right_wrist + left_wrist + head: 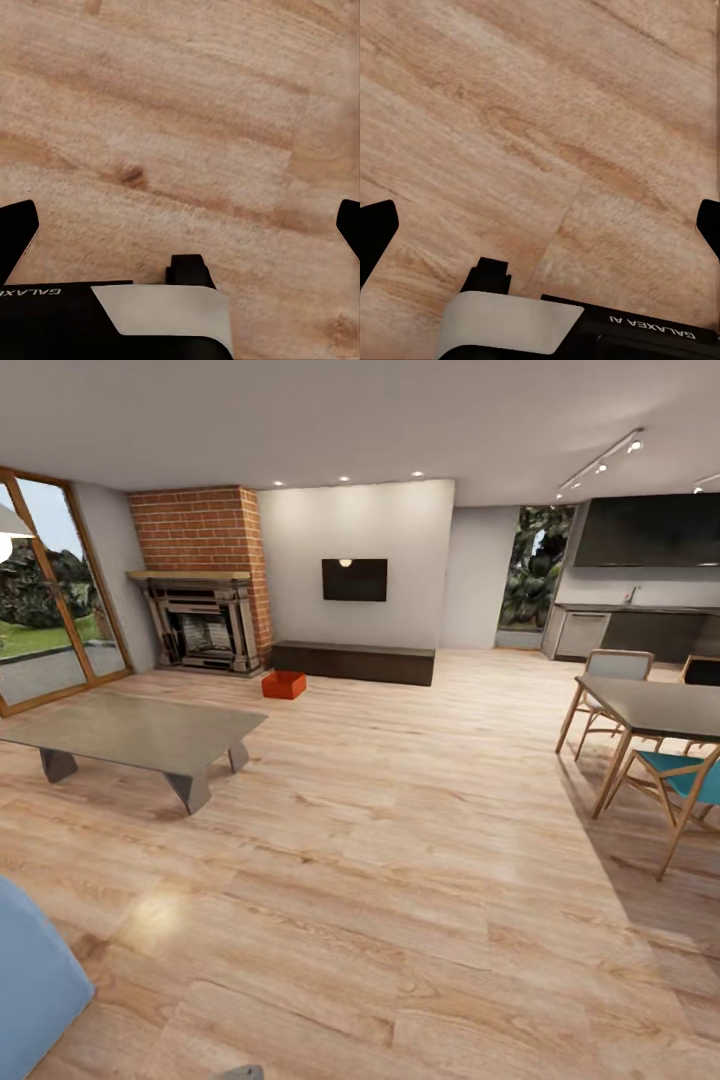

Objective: Move the two storage containers from the living room to the garage. In the garage, place one container on the floor and stack the other container on top of it (either order is fine).

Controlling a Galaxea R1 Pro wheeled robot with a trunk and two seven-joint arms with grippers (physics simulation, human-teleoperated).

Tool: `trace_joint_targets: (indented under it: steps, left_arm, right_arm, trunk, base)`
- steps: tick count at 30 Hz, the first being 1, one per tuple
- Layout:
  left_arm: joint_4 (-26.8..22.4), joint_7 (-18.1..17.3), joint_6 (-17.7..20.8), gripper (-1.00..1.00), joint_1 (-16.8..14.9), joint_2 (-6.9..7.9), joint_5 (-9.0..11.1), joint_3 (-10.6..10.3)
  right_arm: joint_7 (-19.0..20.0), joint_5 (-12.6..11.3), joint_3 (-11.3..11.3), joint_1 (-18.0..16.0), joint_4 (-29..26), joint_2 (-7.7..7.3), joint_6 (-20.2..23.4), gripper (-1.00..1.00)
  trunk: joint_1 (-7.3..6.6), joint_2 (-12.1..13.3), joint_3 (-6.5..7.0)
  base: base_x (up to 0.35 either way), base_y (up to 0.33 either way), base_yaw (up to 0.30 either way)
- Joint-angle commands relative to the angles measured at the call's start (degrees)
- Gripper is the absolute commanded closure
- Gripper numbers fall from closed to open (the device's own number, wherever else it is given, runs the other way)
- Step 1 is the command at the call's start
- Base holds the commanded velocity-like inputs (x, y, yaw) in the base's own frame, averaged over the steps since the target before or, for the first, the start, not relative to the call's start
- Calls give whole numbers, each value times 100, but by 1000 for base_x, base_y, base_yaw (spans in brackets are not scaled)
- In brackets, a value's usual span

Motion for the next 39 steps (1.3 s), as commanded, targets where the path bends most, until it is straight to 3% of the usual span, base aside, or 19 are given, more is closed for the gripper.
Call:
trace_joint_targets:
  steps: [1,39]
  left_arm:
    - [0,12,-7,-100,-3,-2,31,14]
    - [0,12,-7,-100,-3,-10,23,14]
  right_arm:
    - [-8,-57,46,-6,14,4,-26,-100]
    - [-6,-57,49,-5,14,4,-26,-100]
  trunk:
    - [3,-3,-6]
    - [3,-3,-6]
  base:
    - [338,0,0]
    - [338,0,0]
